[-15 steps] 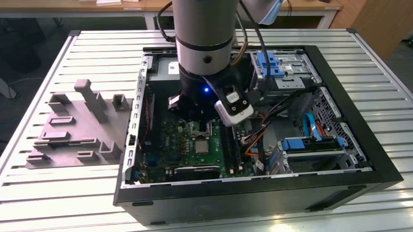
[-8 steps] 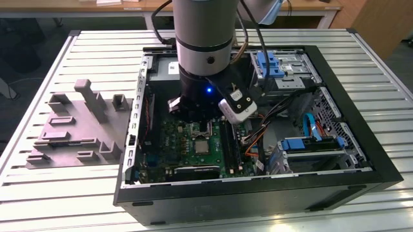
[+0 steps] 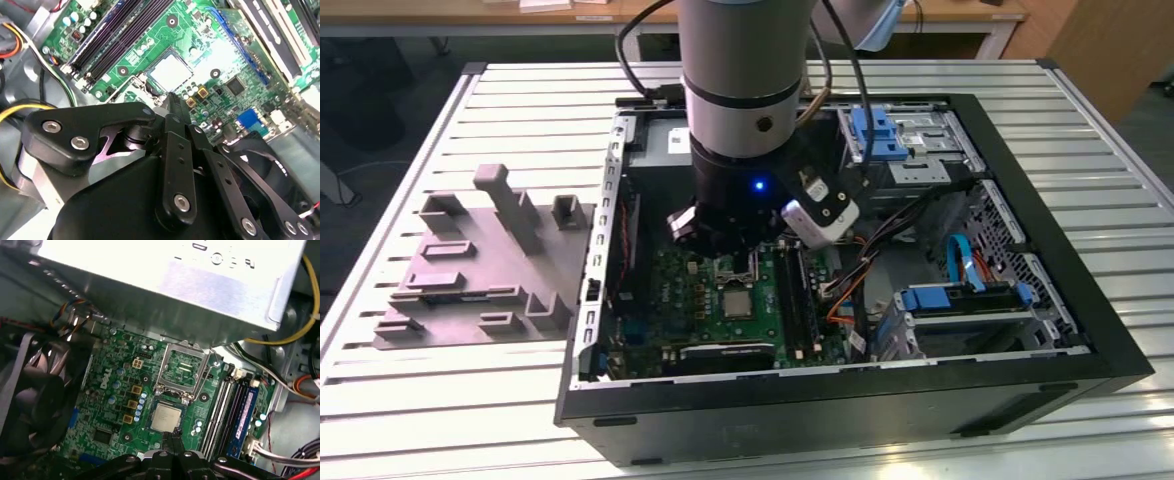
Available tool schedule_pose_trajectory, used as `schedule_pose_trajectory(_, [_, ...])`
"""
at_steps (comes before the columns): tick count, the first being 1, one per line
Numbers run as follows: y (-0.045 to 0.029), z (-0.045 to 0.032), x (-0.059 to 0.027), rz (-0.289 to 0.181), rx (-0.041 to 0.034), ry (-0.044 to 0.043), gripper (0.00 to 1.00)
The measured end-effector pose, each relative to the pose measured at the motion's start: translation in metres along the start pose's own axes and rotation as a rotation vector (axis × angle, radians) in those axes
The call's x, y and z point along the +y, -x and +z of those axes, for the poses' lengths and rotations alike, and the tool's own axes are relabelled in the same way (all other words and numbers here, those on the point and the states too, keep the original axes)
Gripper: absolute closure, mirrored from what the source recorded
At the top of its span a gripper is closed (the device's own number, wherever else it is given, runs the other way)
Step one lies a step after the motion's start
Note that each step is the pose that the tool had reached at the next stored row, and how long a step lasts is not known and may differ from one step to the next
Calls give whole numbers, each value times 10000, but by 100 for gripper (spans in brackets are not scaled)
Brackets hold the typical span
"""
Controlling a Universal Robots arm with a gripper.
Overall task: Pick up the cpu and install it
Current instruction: 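Close the cpu cover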
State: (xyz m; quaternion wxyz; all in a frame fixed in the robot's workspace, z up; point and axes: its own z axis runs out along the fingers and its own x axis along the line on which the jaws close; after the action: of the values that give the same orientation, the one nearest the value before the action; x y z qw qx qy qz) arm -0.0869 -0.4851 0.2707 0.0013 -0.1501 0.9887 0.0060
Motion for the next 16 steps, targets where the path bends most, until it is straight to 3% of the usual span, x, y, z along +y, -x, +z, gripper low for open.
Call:
schedule_pose_trajectory(10, [0, 1, -1, -1228, 14, 6, 89])
schedule_pose_trajectory(16, [-1, 1, -5, -1590, 17, 7, 89])
